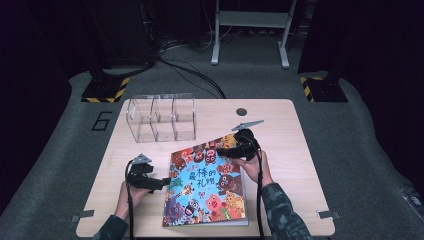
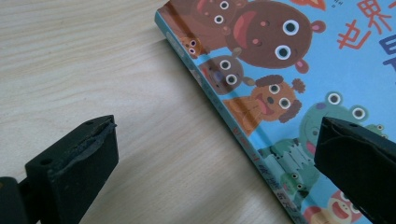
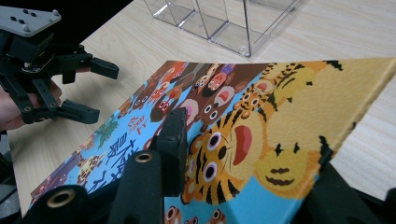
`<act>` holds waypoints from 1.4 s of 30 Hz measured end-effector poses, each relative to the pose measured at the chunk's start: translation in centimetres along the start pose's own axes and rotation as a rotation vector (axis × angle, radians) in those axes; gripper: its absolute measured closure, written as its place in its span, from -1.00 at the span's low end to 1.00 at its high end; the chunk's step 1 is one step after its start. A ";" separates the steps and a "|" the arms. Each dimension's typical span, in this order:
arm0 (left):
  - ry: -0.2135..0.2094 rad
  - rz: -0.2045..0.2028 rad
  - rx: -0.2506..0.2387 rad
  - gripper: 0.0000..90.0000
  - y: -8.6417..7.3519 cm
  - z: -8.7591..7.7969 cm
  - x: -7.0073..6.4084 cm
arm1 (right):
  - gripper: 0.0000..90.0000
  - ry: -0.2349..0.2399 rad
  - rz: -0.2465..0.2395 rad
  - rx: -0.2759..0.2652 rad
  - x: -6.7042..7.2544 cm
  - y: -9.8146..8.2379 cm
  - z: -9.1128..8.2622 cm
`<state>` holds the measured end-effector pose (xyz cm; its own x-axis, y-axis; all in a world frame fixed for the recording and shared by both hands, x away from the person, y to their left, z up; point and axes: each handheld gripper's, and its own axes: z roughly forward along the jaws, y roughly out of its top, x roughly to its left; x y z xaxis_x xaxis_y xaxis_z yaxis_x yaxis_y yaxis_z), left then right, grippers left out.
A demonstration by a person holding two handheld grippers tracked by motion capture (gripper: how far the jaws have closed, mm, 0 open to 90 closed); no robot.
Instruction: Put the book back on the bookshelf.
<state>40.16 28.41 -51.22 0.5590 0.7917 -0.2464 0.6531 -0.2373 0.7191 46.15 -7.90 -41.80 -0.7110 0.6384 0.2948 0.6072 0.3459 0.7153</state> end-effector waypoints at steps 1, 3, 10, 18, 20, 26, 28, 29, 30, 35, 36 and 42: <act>-0.006 -0.001 -0.001 -1.00 0.1 0.0 -0.1 | 0.34 0.000 -0.004 -0.003 0.1 0.0 -0.1; -0.019 -0.005 0.001 -1.00 0.2 0.0 -0.2 | 0.34 -0.002 -0.013 -0.013 0.2 -0.1 -0.3; -0.033 0.007 -0.004 -1.00 0.7 0.1 -0.6 | 0.33 -0.016 -0.066 -0.049 0.8 -0.2 -0.8; -0.036 0.018 -0.013 -1.00 1.1 0.0 -1.0 | 0.31 -0.033 -0.127 -0.094 1.5 -0.3 -1.2; -0.037 0.027 -0.012 -1.00 1.2 -0.1 -1.0 | 0.31 -0.043 -0.141 -0.103 1.7 -0.2 -1.4; -0.035 0.024 -0.027 -1.00 1.3 -0.3 -1.1 | 0.29 -0.061 -0.166 -0.121 2.1 -0.2 -1.6; -0.041 0.024 -0.030 -1.00 1.4 -0.3 -1.1 | 0.29 -0.059 -0.168 -0.124 2.1 -0.2 -1.7; -0.044 0.022 -0.032 -1.00 1.4 -0.3 -1.1 | 0.29 -0.059 -0.167 -0.126 2.1 -0.3 -1.7; -0.043 0.025 -0.031 -1.00 1.4 -0.3 -1.1 | 0.29 -0.061 -0.171 -0.130 2.1 -0.3 -1.8; -0.027 0.046 -0.026 -1.00 1.5 -0.3 -1.3 | 0.29 -0.066 -0.178 -0.141 2.0 -0.4 -1.9; -0.024 0.048 -0.029 -1.00 1.6 -0.2 -1.4 | 0.29 -0.067 -0.176 -0.141 2.0 -0.4 -2.0; -0.043 0.049 -0.027 -1.00 1.8 0.1 -1.6 | 0.29 -0.080 -0.184 -0.155 2.0 -0.4 -2.4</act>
<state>40.54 26.62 -49.59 0.6117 0.7544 -0.2382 0.6107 -0.2590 0.7483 43.68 -8.43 -39.97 -0.7704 0.6290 0.1038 0.4039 0.3556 0.8429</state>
